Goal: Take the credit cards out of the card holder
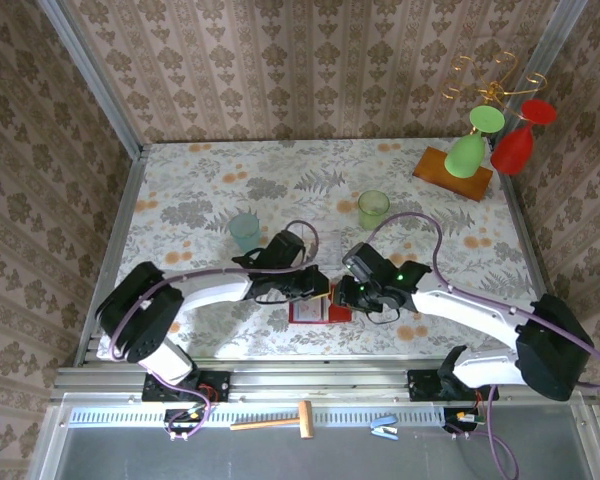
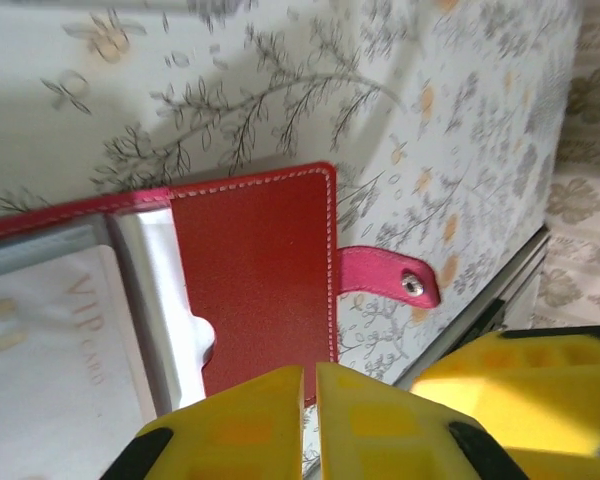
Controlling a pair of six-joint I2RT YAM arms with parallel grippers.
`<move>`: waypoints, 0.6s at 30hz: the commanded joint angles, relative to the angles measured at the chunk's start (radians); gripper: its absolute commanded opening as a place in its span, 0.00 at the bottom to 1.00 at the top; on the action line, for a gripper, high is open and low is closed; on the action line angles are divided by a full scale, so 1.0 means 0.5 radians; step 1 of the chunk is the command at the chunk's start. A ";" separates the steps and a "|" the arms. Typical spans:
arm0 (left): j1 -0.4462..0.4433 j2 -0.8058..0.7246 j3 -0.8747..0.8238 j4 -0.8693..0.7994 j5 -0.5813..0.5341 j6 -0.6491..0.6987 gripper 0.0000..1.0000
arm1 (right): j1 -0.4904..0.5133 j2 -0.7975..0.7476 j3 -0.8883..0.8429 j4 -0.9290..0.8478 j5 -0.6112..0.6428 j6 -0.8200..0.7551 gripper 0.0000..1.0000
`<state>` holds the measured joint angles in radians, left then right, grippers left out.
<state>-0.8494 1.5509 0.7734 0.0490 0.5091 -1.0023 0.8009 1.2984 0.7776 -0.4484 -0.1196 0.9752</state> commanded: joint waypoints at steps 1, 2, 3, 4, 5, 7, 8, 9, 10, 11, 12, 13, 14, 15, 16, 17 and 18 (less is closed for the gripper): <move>0.072 -0.148 -0.061 -0.109 -0.023 0.048 0.13 | -0.005 0.106 0.105 0.066 -0.138 -0.039 0.27; 0.095 -0.185 -0.080 -0.153 -0.038 0.073 0.13 | -0.007 0.148 0.130 0.068 -0.154 -0.053 0.25; 0.116 -0.206 -0.100 -0.188 -0.047 0.090 0.13 | -0.008 0.173 0.149 0.068 -0.159 -0.065 0.23; 0.139 -0.231 -0.123 -0.218 -0.049 0.106 0.13 | -0.007 0.236 0.162 0.076 -0.163 -0.074 0.22; 0.163 -0.246 -0.152 -0.231 -0.049 0.114 0.13 | -0.009 0.267 0.173 0.096 -0.171 -0.088 0.21; 0.201 -0.274 -0.218 -0.227 -0.048 0.115 0.13 | -0.017 0.324 0.196 0.115 -0.191 -0.114 0.19; 0.218 -0.281 -0.252 -0.210 -0.049 0.111 0.12 | -0.025 0.353 0.214 0.116 -0.196 -0.130 0.18; 0.229 -0.285 -0.284 -0.198 -0.043 0.106 0.12 | -0.031 0.379 0.229 0.106 -0.196 -0.148 0.17; 0.245 -0.287 -0.318 -0.180 -0.040 0.103 0.12 | -0.041 0.409 0.241 0.093 -0.197 -0.172 0.16; 0.253 -0.286 -0.346 -0.163 -0.037 0.101 0.12 | -0.055 0.439 0.254 0.085 -0.200 -0.197 0.16; 0.264 -0.280 -0.368 -0.154 -0.034 0.100 0.12 | -0.066 0.465 0.259 0.075 -0.198 -0.215 0.16; 0.270 -0.269 -0.389 -0.145 -0.033 0.103 0.12 | -0.075 0.490 0.267 0.061 -0.188 -0.234 0.15; 0.278 -0.255 -0.402 -0.137 -0.015 0.105 0.12 | -0.080 0.518 0.274 0.049 -0.180 -0.254 0.15; 0.282 -0.244 -0.411 -0.130 -0.007 0.106 0.12 | -0.083 0.539 0.278 0.043 -0.170 -0.270 0.15; 0.284 -0.236 -0.420 -0.121 0.002 0.108 0.12 | -0.089 0.565 0.283 0.039 -0.166 -0.288 0.14; 0.284 -0.230 -0.428 -0.114 0.000 0.107 0.12 | -0.090 0.588 0.285 0.035 -0.163 -0.303 0.14; 0.286 -0.227 -0.433 -0.111 0.001 0.109 0.12 | -0.094 0.610 0.290 0.029 -0.161 -0.316 0.14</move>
<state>-0.7143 1.4277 0.5674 -0.0174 0.4950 -0.9722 0.7605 1.5742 0.8932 -0.4000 -0.1986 0.8631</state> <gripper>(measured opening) 0.120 0.145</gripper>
